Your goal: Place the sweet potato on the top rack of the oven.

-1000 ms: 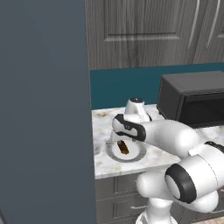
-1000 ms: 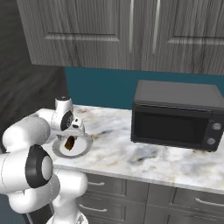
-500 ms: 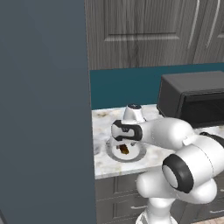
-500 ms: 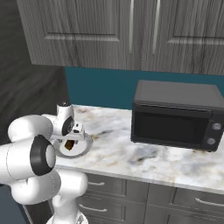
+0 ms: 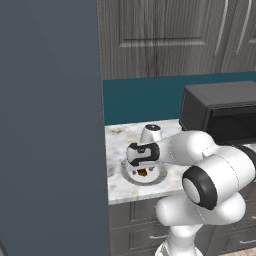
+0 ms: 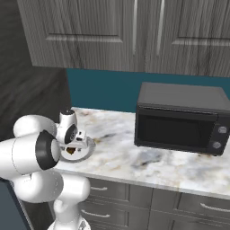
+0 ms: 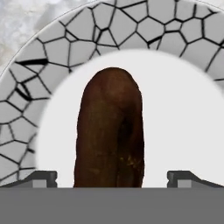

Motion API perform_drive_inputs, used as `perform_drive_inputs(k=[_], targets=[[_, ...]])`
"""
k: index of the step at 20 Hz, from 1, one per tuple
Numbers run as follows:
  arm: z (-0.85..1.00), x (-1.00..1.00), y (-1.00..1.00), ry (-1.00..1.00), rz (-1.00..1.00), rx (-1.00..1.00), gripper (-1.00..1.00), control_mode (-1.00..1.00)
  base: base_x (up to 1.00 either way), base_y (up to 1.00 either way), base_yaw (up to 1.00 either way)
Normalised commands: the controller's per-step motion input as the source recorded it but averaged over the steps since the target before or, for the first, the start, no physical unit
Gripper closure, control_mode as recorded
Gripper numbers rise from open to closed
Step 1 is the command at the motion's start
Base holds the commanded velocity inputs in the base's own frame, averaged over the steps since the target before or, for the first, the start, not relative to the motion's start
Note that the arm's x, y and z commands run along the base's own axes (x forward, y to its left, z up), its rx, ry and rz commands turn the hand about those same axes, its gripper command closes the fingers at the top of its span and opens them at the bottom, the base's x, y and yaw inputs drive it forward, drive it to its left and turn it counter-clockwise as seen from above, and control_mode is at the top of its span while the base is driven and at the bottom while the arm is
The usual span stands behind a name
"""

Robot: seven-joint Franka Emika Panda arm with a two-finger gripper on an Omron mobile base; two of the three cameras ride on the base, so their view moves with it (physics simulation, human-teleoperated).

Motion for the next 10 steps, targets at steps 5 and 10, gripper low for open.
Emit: perform_drive_inputs(k=[5, 10], targets=[[-0.11, 0.06, 0.00, 0.00, 0.00, 0.00, -1.00, -1.00, 0.00, 0.00, 0.00], [-0.04, 0.00, 0.00, 0.00, 0.00, 0.00, 1.00, -1.00, 0.00, 0.00, 0.00]])
